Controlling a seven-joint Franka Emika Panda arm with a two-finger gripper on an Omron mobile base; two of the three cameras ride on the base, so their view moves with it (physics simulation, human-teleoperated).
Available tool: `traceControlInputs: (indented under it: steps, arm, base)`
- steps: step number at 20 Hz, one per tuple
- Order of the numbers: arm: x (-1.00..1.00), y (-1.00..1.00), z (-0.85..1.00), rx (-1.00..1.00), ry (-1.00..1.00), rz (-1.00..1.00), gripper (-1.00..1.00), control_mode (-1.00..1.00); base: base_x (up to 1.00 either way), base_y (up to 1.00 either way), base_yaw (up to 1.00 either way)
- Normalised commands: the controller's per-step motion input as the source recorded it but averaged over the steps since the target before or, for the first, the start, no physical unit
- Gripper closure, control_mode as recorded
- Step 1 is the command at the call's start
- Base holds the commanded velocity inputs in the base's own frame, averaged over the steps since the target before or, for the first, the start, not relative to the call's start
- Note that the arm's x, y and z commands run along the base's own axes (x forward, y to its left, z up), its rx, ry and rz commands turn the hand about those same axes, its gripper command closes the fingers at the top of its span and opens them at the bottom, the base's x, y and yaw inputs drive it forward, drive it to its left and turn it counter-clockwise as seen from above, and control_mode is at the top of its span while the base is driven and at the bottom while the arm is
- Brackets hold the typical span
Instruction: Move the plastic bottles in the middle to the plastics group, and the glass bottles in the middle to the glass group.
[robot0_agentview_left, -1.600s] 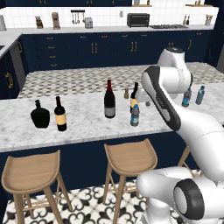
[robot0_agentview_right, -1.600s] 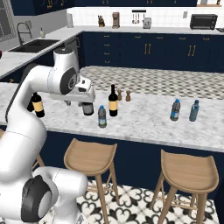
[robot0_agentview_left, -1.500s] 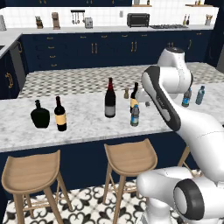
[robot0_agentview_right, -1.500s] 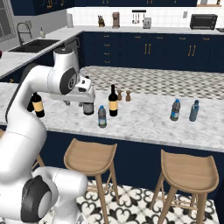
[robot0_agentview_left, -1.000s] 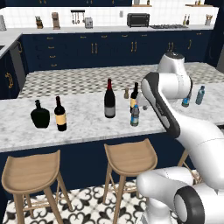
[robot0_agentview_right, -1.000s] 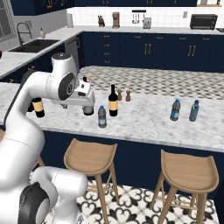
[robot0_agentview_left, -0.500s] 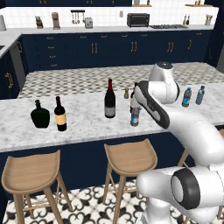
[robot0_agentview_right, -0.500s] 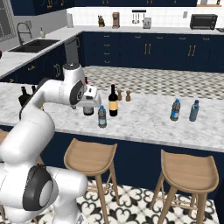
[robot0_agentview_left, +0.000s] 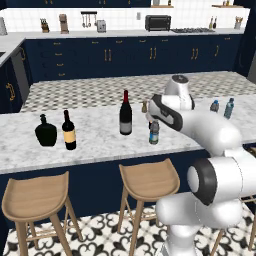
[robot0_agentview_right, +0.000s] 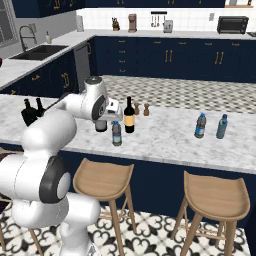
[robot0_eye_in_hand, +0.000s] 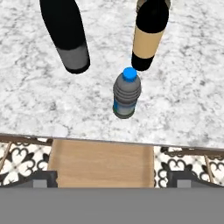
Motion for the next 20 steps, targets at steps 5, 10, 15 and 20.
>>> traceControlInputs:
  steps: [5, 10, 15, 20]
  arm:
    - [0.56, 0.0, -0.39, 0.0, -0.04, 0.0, -1.0, -1.0]
    - [0.42, -0.02, -0.28, 0.0, -0.01, 0.0, -1.0, -1.0]
    - [0.42, -0.2, -0.19, 0.0, 0.0, 0.0, -1.0, -1.0]
    - [0.41, -0.17, -0.14, 0.0, 0.0, 0.0, -1.0, -1.0]
  base:
    - [0.0, 0.0, 0.0]
    - [0.0, 0.0, 0.0]
    - [0.0, 0.0, 0.0]
    - [0.0, 0.0, 0.0]
